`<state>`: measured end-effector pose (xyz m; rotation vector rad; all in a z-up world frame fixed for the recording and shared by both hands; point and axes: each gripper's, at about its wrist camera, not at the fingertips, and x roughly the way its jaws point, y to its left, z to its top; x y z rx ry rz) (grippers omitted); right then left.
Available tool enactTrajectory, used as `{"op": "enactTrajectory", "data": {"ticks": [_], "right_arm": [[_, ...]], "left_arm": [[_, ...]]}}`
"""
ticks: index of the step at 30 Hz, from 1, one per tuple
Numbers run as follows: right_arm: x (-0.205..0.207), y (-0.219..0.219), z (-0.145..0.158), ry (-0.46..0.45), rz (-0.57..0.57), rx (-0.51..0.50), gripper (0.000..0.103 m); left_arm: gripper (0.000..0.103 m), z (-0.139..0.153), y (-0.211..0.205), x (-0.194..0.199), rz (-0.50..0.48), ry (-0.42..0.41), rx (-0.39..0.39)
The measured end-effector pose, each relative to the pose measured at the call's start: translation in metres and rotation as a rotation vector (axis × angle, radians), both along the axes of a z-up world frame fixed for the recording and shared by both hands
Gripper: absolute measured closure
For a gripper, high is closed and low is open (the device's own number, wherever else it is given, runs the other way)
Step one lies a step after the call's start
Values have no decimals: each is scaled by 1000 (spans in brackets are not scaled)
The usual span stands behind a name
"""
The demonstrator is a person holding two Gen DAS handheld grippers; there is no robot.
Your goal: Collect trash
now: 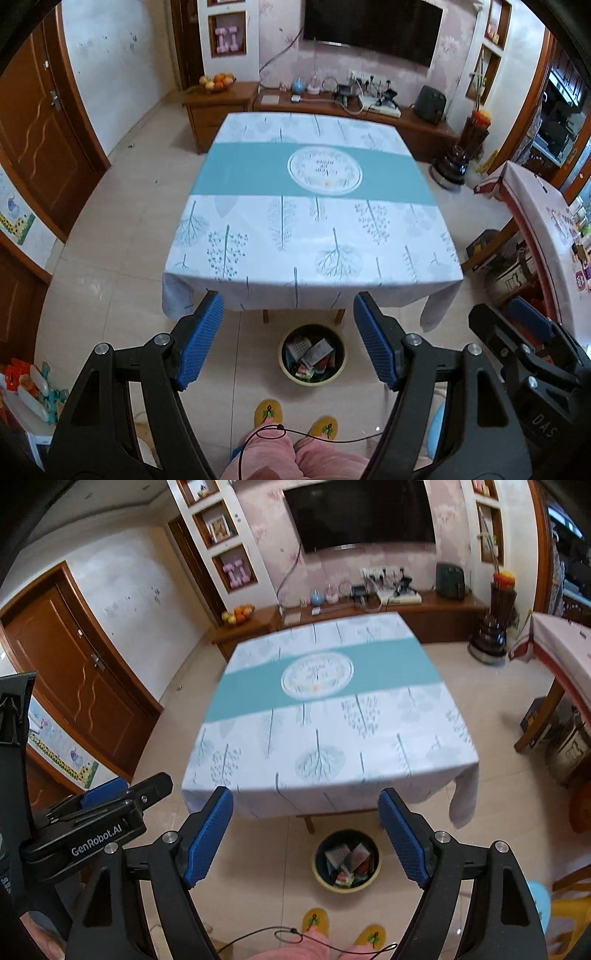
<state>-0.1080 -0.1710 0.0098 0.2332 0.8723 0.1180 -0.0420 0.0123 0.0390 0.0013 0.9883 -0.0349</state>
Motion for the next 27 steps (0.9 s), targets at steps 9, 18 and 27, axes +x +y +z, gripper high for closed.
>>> {"op": "enactTrajectory", "data": {"ticks": [9, 18, 27], "right_arm": [[-16, 16, 49, -85, 13, -51, 19], [-19, 20, 56, -91, 17, -55, 19], [-21, 23, 57, -88, 16, -57, 18]], "left_arm": [[33, 30, 0, -15, 10, -55, 20], [33, 31, 3, -14, 10, -56, 24], [33, 30, 1, -15, 10, -55, 28]]}}
